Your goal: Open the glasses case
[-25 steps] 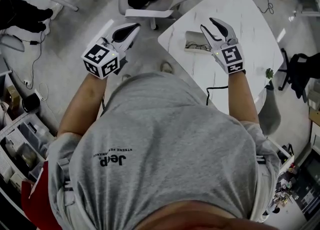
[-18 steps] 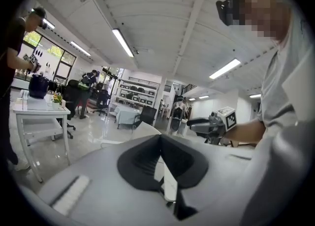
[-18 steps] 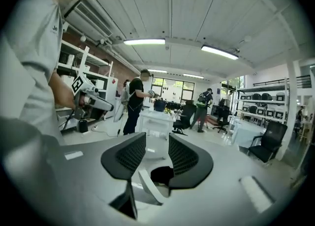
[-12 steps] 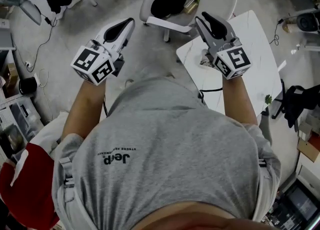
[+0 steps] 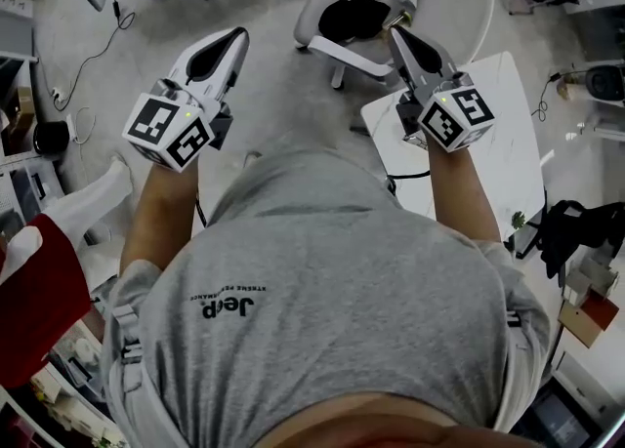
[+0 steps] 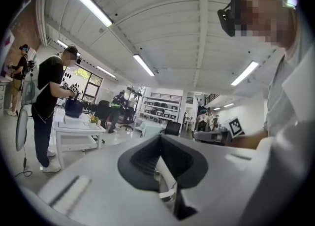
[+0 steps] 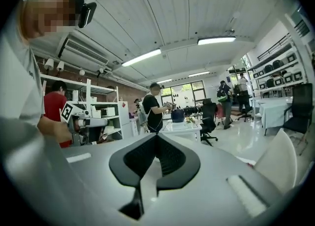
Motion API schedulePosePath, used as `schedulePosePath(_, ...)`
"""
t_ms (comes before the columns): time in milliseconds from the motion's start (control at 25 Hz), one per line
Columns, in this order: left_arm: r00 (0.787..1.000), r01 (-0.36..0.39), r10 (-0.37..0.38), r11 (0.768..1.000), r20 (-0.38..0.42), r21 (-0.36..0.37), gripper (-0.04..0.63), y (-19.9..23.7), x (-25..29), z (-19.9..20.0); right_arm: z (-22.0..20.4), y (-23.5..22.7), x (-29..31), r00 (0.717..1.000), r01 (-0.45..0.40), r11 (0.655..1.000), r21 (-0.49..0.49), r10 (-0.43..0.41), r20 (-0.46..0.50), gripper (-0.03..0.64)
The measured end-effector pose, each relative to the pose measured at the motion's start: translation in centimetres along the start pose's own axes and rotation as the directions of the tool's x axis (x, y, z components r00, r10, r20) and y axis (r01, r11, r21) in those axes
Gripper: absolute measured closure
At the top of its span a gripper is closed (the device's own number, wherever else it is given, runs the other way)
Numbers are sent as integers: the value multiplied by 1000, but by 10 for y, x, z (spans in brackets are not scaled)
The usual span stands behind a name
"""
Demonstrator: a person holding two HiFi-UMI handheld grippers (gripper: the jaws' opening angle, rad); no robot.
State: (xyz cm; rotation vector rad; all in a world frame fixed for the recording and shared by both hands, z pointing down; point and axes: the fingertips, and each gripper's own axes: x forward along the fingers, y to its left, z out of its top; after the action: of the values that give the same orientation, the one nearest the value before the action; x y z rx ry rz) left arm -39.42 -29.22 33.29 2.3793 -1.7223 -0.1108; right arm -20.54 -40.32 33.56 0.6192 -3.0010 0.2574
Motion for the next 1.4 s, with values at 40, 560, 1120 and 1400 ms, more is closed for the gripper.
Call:
schedulePosePath(40,1000,-5,5,1000,6,-1,558,1,-2,2,-1,1,1,1000,-4,1000,3,4,-4,614)
schedulePosePath(560,999,13,-13,1000,29,5,558,-5,-4,20,10,4,1,1000,-14,1000,-19,14,-8,614)
schedulePosePath(1120,999,39,-39,999,28,8,558,-12,1,16,9,6,-5,1000,-18,998,-65,16,-20,615)
schedulePosePath(1400,999,42,-43,999,29,11,558,-12,1,18,10,6,-7,1000,-12,997,-78,10,-26,615)
